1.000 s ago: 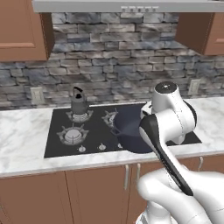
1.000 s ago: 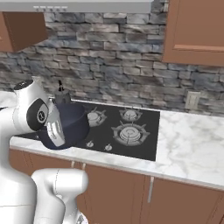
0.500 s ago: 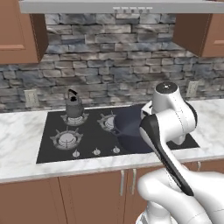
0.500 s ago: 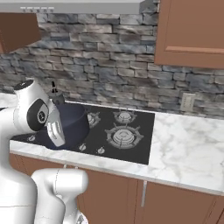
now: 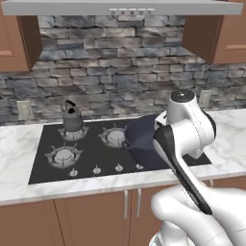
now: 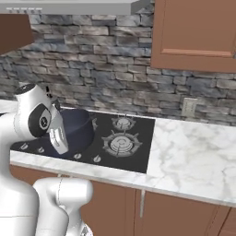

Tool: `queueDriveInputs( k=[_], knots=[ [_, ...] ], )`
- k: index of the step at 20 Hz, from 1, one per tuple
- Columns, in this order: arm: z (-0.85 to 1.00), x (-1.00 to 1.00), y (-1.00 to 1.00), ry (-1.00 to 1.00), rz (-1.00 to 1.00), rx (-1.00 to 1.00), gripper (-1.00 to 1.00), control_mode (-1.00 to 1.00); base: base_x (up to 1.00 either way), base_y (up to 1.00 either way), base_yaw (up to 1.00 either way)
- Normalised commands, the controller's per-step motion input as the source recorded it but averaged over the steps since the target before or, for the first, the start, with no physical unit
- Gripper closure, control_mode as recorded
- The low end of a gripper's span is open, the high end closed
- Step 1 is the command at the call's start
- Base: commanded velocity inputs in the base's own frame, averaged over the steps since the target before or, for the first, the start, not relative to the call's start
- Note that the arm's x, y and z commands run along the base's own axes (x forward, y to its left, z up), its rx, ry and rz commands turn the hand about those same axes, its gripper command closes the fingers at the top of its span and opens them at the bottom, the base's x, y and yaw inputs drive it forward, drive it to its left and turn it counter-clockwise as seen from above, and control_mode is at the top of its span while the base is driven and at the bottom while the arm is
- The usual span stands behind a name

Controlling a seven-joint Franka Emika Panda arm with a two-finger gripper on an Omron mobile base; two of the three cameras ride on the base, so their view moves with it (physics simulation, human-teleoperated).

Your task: Pick the kettle from the cabinet and place it on a stove burner. Then pick the pot from the counter and place it on another stove burner. Finally, turn both burners on.

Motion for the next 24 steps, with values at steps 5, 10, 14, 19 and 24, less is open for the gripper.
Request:
queueDriveInputs(
  k=[5, 10, 14, 19, 24],
  knots=[
    [0.00, 0.00, 0.00, 0.00, 0.00, 0.00, 1.00, 1.00, 0.27, -0.25, -0.08],
    [0.00, 0.00, 0.00, 0.00, 0.00, 0.00, 1.00, 1.00, 0.24, -0.32, -0.08],
    [0.00, 0.00, 0.00, 0.00, 0.00, 0.00, 1.00, 1.00, 0.19, -0.36, -0.03],
    [0.00, 0.00, 0.00, 0.00, 0.00, 0.00, 1.00, 1.00, 0.20, -0.37, 0.00],
    [0.00, 0.00, 0.00, 0.00, 0.00, 0.00, 1.00, 1.00, 0.20, -0.37, 0.00]
  ],
)
